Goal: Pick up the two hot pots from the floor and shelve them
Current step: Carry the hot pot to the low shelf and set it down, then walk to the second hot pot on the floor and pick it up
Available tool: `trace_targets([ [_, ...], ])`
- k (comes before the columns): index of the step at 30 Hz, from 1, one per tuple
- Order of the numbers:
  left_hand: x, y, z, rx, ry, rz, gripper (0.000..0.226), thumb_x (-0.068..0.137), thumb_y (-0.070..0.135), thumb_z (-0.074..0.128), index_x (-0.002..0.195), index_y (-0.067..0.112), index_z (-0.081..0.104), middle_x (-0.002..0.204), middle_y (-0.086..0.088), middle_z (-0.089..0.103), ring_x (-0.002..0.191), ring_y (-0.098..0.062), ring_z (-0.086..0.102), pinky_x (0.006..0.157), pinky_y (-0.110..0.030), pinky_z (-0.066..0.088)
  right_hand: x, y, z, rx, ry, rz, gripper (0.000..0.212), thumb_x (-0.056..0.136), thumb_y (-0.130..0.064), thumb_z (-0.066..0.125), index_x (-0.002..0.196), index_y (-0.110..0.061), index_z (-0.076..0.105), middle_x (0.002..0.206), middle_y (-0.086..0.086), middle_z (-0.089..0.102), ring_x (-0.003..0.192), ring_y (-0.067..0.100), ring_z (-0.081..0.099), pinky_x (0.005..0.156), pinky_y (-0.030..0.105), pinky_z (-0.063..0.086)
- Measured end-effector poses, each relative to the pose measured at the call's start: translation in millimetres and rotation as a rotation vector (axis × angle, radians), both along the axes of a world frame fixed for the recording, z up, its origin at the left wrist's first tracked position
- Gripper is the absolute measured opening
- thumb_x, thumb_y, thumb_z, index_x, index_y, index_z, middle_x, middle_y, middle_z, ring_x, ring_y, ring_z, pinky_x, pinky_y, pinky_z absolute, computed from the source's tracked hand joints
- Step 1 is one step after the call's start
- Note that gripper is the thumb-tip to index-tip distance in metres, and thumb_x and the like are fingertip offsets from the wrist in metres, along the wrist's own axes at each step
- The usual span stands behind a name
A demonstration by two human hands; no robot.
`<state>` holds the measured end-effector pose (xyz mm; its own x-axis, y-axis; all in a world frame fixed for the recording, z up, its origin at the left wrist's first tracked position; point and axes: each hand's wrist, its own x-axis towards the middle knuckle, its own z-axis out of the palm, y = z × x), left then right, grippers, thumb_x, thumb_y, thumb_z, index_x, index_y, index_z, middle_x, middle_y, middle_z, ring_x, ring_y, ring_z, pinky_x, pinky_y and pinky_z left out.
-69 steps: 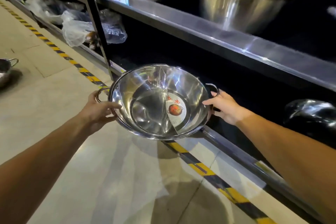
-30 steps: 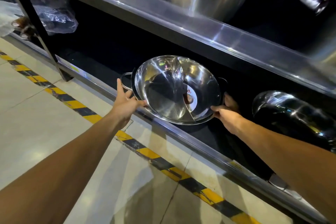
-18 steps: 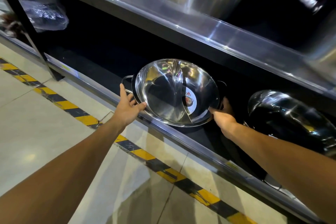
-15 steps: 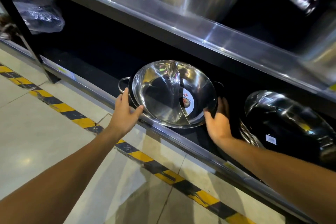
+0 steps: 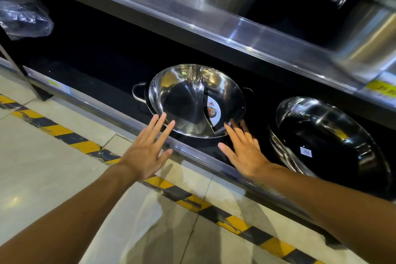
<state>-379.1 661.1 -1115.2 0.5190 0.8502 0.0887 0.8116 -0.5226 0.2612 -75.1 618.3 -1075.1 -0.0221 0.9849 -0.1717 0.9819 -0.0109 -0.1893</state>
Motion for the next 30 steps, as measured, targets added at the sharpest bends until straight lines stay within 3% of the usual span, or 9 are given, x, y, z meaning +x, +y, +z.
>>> trace_targets([
  [6, 22.0, 16.1, 16.1, -0.196, -0.053, -0.002, 0.083, 0.097, 0.059, 0.039, 0.156, 0.034, -0.012, 0.159, 0.007, -0.036, 0.144, -0.013, -0.036, 0.122, -0.041, 0.001, -6.6, 10.2, 15.7, -0.029, -0.019, -0.100, 0.071, 0.099, -0.064, 0.027, 0.159, -0.029, 0.012, 0.167, 0.003, 0.017, 0.152, 0.031, 0.014, 0.121, 0.052, 0.013],
  [8, 29.6, 12.1, 18.5, -0.180, 0.000, -0.020, 0.085, 0.096, 0.061, 0.038, 0.156, 0.032, -0.015, 0.159, 0.002, -0.036, 0.145, -0.018, -0.036, 0.123, -0.043, -0.005, -10.1, 4.0, 11.7, 0.019, -0.034, -0.040, 0.073, 0.098, -0.064, 0.030, 0.160, -0.033, 0.007, 0.167, 0.002, 0.014, 0.153, 0.029, 0.009, 0.123, 0.052, 0.005],
  [12, 43.7, 9.2, 21.9, -0.212, 0.012, -0.037, 0.086, 0.095, 0.061, 0.038, 0.155, 0.032, -0.017, 0.158, 0.002, -0.038, 0.144, -0.020, -0.038, 0.121, -0.042, -0.008, -3.1, 0.0, 0.9, 0.014, -0.092, 0.036, 0.075, 0.097, -0.065, 0.031, 0.157, -0.042, -0.008, 0.168, -0.008, -0.011, 0.152, 0.022, -0.020, 0.120, 0.054, -0.006],
  [17, 66.8, 11.0, 27.7, -0.285, -0.030, -0.092, 0.082, 0.097, 0.056, 0.040, 0.156, 0.035, -0.013, 0.159, 0.007, -0.038, 0.142, -0.016, -0.040, 0.124, -0.044, -0.004, 17.3, 7.6, 3.3, -0.027, -0.077, -0.073, 0.073, 0.097, -0.066, 0.031, 0.158, -0.040, 0.001, 0.168, -0.005, -0.013, 0.151, 0.023, -0.024, 0.122, 0.053, -0.011],
  [20, 76.3, 10.0, 28.3, -0.248, 0.043, -0.092, 0.078, 0.100, 0.055, 0.034, 0.155, 0.033, -0.016, 0.159, 0.002, -0.037, 0.143, -0.020, -0.039, 0.123, -0.045, -0.008, 19.6, 4.1, 4.9, -0.021, -0.073, -0.080, 0.075, 0.097, -0.065, 0.033, 0.159, -0.038, -0.001, 0.169, -0.001, -0.009, 0.152, 0.025, -0.020, 0.123, 0.050, -0.004],
  [22, 69.5, 9.6, 28.9, -0.164, 0.015, -0.095, 0.074, 0.101, 0.052, 0.034, 0.157, 0.031, -0.010, 0.161, 0.000, -0.032, 0.146, -0.020, -0.034, 0.123, -0.046, -0.011, 13.7, 2.8, 6.9, 0.040, -0.031, -0.052, 0.073, 0.098, -0.061, 0.036, 0.159, -0.036, 0.005, 0.167, 0.004, 0.013, 0.153, 0.032, 0.007, 0.121, 0.048, 0.014],
  [24, 52.9, 6.7, 30.3, -0.057, -0.057, -0.082, 0.070, 0.101, 0.049, 0.035, 0.158, 0.030, -0.001, 0.164, 0.001, -0.024, 0.149, -0.021, -0.028, 0.123, -0.047, -0.010, 3.0, 4.0, 11.6, 0.155, 0.016, 0.035, 0.069, 0.100, -0.056, 0.039, 0.159, -0.034, 0.011, 0.162, 0.000, 0.026, 0.146, 0.027, 0.028, 0.117, 0.046, 0.026],
  [27, 13.5, -19.2, 36.2, -0.041, -0.094, 0.021, 0.068, 0.099, 0.053, 0.034, 0.159, 0.028, 0.011, 0.168, 0.000, -0.008, 0.153, -0.025, -0.016, 0.124, -0.050, -0.004, -27.1, -2.2, 22.5, 0.273, 0.125, 0.199, 0.066, 0.101, -0.046, 0.045, 0.159, -0.027, 0.020, 0.166, -0.005, 0.017, 0.153, 0.020, 0.012, 0.124, 0.045, 0.015],
  [30, -40.3, -77.2, 50.4, -0.143, -0.001, 0.145, 0.069, 0.094, 0.052, 0.037, 0.155, 0.020, 0.030, 0.166, -0.009, 0.013, 0.153, -0.036, 0.006, 0.122, -0.056, 0.008, -67.2, -27.2, 40.7, 0.229, 0.163, 0.358, 0.063, 0.102, -0.040, 0.050, 0.157, -0.017, 0.030, 0.166, 0.000, 0.020, 0.155, 0.020, 0.004, 0.125, 0.047, 0.012],
])
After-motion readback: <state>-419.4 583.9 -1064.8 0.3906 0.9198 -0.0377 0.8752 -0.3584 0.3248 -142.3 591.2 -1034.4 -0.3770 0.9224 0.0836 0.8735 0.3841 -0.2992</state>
